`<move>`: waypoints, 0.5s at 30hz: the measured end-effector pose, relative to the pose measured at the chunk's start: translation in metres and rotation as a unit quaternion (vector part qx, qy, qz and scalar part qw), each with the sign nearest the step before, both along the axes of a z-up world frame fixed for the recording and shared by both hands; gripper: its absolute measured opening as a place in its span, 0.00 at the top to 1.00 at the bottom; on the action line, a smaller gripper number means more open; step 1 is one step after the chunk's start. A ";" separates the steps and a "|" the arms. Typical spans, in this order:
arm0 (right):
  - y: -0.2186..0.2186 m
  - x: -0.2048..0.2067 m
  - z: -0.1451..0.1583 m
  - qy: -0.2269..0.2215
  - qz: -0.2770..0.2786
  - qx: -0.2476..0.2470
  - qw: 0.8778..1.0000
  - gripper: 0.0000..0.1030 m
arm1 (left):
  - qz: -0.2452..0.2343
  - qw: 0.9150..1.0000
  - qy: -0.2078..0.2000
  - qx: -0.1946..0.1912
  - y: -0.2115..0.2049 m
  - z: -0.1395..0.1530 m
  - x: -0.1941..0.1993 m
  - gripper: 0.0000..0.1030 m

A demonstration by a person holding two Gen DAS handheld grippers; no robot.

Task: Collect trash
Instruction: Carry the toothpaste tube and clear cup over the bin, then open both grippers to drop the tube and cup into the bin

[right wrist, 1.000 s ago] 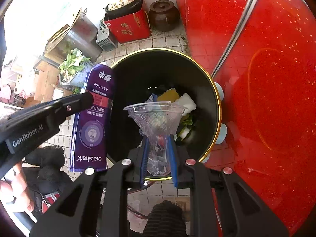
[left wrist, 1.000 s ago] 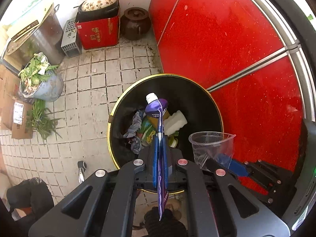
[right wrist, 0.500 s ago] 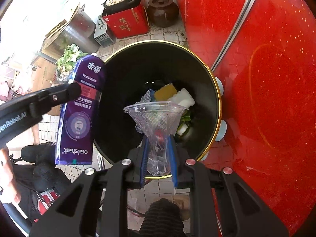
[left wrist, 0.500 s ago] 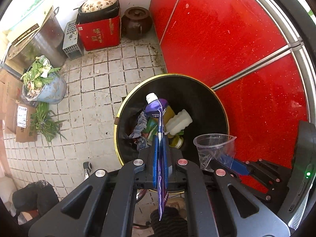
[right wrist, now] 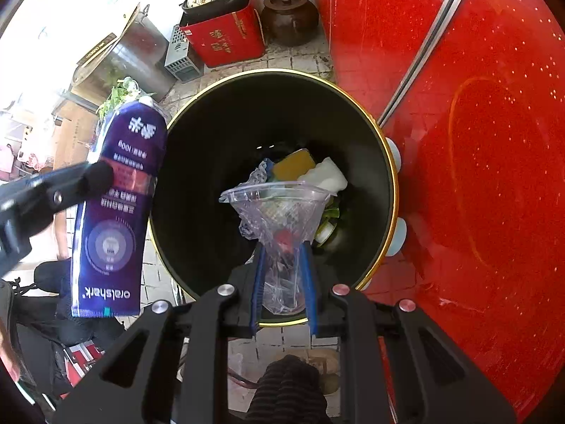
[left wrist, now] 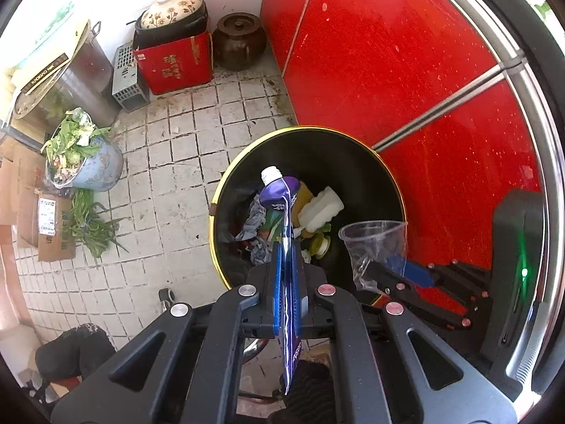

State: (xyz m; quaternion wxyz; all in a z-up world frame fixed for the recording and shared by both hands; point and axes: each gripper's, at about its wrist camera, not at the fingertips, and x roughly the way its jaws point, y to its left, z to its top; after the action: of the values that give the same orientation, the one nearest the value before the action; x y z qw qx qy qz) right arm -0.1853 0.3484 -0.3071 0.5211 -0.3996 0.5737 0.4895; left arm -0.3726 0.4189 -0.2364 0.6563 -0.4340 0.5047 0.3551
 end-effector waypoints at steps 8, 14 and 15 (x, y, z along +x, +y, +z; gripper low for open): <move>-0.004 0.004 -0.001 -0.001 -0.006 -0.002 1.000 0.81 | -0.003 1.000 0.001 -0.006 -0.004 -0.006 0.011 0.96; -0.001 0.005 0.000 0.011 -0.002 -0.002 1.000 0.75 | -0.002 1.000 0.005 0.004 0.002 -0.002 0.016 0.94; 0.000 0.005 0.000 0.013 -0.003 -0.003 1.000 0.61 | 0.006 1.000 0.012 0.011 0.004 0.000 0.015 0.92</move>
State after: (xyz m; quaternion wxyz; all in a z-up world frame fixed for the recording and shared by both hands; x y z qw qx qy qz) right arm -0.1801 0.3482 -0.3066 0.5137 -0.3935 0.5830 0.4913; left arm -0.3577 0.4226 -0.2365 0.6531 -0.4251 0.5059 0.3699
